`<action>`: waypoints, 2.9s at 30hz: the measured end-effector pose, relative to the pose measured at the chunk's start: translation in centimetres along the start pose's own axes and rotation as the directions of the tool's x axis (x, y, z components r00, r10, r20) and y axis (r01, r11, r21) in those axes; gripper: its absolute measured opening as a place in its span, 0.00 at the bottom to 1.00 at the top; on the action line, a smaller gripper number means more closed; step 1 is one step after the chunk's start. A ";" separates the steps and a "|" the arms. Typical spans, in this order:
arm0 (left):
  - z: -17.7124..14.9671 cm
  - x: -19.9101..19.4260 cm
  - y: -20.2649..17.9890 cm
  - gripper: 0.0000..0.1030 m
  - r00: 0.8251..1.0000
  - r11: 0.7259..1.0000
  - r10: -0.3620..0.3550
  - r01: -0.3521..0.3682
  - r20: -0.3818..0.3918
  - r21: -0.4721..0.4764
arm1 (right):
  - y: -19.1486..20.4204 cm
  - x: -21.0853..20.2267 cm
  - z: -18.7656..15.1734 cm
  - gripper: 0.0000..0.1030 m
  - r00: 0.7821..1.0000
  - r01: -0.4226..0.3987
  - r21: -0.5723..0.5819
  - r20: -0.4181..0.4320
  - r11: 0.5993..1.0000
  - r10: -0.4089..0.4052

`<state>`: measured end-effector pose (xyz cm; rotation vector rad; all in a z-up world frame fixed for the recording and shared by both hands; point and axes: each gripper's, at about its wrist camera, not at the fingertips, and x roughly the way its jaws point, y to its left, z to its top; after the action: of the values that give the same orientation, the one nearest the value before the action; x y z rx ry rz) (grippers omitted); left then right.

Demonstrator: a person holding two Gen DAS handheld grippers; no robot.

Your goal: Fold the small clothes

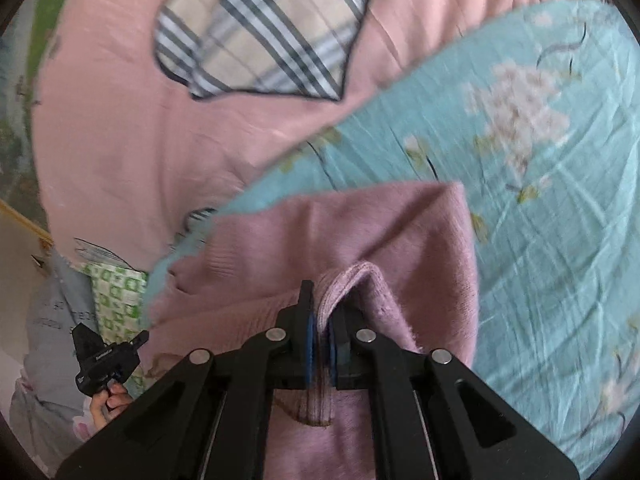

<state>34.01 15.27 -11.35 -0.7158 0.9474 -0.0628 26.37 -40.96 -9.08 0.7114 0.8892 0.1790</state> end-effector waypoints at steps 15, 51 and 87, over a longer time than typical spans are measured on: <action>-6.7 -6.4 -5.2 0.56 0.999 0.976 -0.017 0.025 -0.040 0.217 | -0.4 -7.6 -0.2 0.37 0.987 -0.054 0.033 0.154 0.998 0.048; -0.8 -2.8 -6.3 0.64 0.985 0.973 0.136 -0.153 0.107 0.173 | 0.9 -5.0 1.8 0.38 0.985 0.072 -0.063 0.164 0.995 -0.061; -20.3 -11.2 4.7 0.64 0.991 0.985 0.087 -0.100 -0.098 -0.139 | 3.1 -11.1 -14.5 0.50 0.994 0.114 -0.071 0.006 0.991 -0.114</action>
<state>10.68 12.01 -13.69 -0.8054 1.0805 0.0566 8.74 -36.10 -6.02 0.5931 0.9150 0.1080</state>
